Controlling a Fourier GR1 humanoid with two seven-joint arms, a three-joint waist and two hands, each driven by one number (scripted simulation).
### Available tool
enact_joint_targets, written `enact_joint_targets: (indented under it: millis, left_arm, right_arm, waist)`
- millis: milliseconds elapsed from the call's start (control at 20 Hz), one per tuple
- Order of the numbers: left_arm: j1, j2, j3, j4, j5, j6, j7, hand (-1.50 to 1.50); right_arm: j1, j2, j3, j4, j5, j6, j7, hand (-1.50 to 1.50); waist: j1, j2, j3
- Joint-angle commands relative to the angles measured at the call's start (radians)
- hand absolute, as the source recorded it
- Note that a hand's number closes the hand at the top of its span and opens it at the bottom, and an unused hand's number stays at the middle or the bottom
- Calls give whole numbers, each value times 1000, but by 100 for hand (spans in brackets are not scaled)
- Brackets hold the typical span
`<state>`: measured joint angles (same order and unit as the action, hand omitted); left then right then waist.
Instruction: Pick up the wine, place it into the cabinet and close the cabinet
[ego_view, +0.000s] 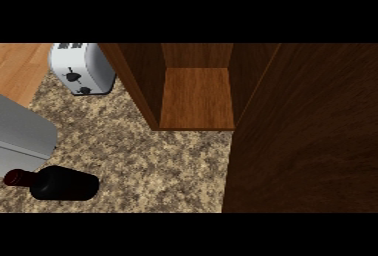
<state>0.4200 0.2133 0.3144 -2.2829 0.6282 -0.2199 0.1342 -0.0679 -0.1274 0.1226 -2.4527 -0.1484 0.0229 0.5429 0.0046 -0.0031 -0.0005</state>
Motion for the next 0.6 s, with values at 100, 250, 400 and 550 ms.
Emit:
enact_joint_targets:
  millis: [100,250,400,550]
  left_arm:
    - [-31,-2,92,146,49,-87,-36,-150]
    - [-121,13,80,258,-46,-82,-65,-150]
    - [-95,34,140,340,-7,-171,-94,-150]
    - [-108,12,110,433,-85,-199,-136,-150]
  right_arm:
    - [-9,-10,-64,-78,-87,9,51,-150]
    - [-15,0,-29,-115,-58,-1,85,-150]
    - [-27,19,-38,-27,-36,8,23,-150]
    - [-58,22,-7,-77,-32,-15,96,-150]
  waist:
    - [-2,2,0]
    - [-8,2,0]
    - [-3,2,0]
    - [-5,2,0]
